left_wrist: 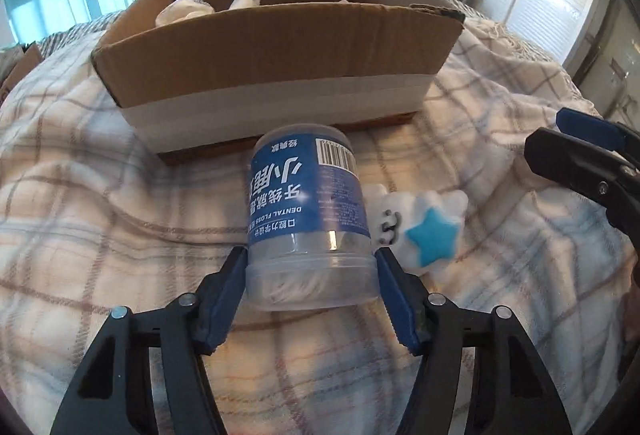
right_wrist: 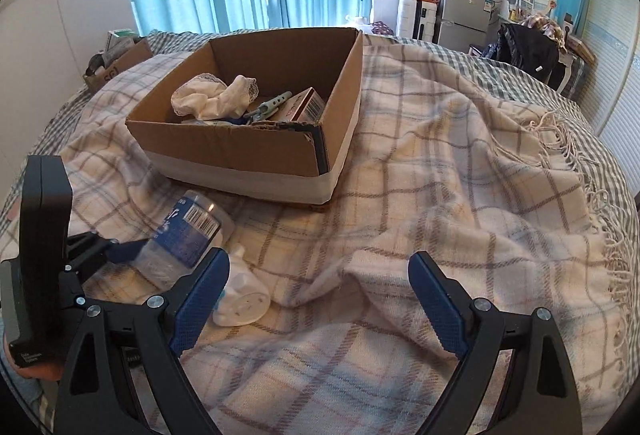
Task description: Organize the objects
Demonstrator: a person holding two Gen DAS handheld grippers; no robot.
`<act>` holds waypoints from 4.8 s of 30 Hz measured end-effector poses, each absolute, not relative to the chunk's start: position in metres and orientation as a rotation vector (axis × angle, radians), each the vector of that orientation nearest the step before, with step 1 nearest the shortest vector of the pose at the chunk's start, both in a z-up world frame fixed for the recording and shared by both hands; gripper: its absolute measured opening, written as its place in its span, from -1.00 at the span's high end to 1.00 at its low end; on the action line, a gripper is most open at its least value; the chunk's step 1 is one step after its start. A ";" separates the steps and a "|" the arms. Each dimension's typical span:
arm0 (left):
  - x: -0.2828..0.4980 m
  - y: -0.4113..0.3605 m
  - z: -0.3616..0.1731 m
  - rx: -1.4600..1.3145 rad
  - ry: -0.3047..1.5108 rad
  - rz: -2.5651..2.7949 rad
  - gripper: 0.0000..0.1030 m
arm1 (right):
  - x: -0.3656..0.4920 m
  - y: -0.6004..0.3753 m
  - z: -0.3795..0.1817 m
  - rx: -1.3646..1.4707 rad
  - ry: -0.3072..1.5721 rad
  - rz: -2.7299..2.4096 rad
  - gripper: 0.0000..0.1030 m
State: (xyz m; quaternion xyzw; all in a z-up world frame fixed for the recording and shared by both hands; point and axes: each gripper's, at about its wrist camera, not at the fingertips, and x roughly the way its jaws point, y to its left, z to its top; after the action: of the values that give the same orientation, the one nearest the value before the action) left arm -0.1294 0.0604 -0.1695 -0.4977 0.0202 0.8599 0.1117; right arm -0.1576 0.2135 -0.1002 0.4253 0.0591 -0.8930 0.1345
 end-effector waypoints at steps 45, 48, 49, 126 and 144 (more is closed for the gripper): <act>-0.077 -0.018 -0.071 -1.171 -0.285 2.726 -0.26 | -0.126 0.157 -0.050 1.160 0.332 -2.463 -0.14; -0.082 -0.015 -0.046 -1.089 -0.265 2.757 -0.26 | -0.124 0.159 -0.026 1.091 0.340 -2.494 -0.14; -0.086 -0.013 -0.035 -1.054 -0.258 2.767 -0.26 | -0.124 0.161 -0.020 1.069 0.339 -2.504 -0.14; -0.104 -0.002 0.086 -0.660 0.090 3.076 -1.00 | -0.115 0.193 0.121 0.622 0.249 -2.913 -0.99; -0.075 -0.019 -0.021 -0.696 -0.028 3.131 -1.00 | -0.105 0.200 -0.003 0.648 0.202 -2.947 -0.99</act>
State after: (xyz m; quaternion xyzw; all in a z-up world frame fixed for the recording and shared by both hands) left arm -0.0751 -0.0189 -0.0212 -0.2169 -0.0087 0.9756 -0.0330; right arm -0.1051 0.2001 -0.0031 0.2138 0.0668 -0.9728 0.0586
